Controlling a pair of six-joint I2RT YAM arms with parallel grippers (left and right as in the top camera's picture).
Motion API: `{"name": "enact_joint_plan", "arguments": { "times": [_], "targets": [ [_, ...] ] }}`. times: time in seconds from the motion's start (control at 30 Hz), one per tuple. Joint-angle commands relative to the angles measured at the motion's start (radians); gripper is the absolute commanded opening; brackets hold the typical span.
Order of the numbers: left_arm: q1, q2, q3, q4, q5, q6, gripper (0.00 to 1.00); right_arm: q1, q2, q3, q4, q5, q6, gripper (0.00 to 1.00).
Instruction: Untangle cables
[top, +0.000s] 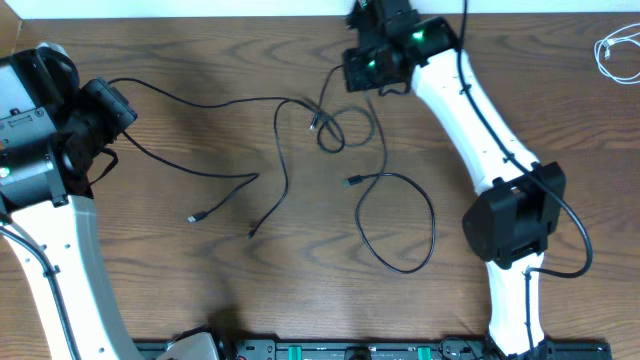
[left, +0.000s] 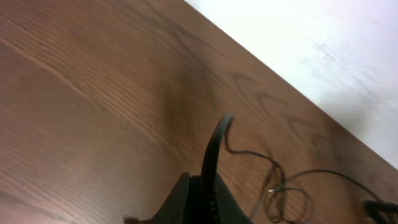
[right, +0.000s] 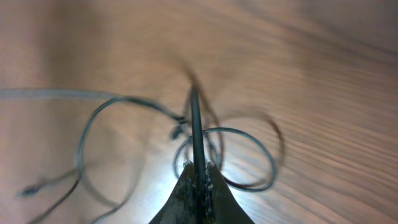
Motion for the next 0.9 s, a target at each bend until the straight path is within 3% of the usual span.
{"name": "enact_joint_plan", "arguments": {
  "times": [0.0, 0.6, 0.73, 0.87],
  "targets": [
    [-0.002, -0.01, 0.027, -0.002, -0.092, 0.01, 0.07, -0.082, -0.002, 0.001, -0.012, 0.17, 0.148, 0.01],
    [-0.001, -0.053, 0.027, 0.168, -0.243, 0.01, 0.07, -0.461, -0.001, -0.06, -0.08, 0.162, 0.164, 0.01],
    [-0.002, -0.062, 0.027, 0.179, -0.206, 0.01, 0.07, -0.472, -0.001, -0.115, -0.036, -0.024, 0.055, 0.01],
    [-0.002, -0.065, 0.027, 0.226, -0.054, 0.011, 0.07, -0.425, -0.001, -0.163, 0.01, -0.147, -0.038, 0.01]
  ]
}}
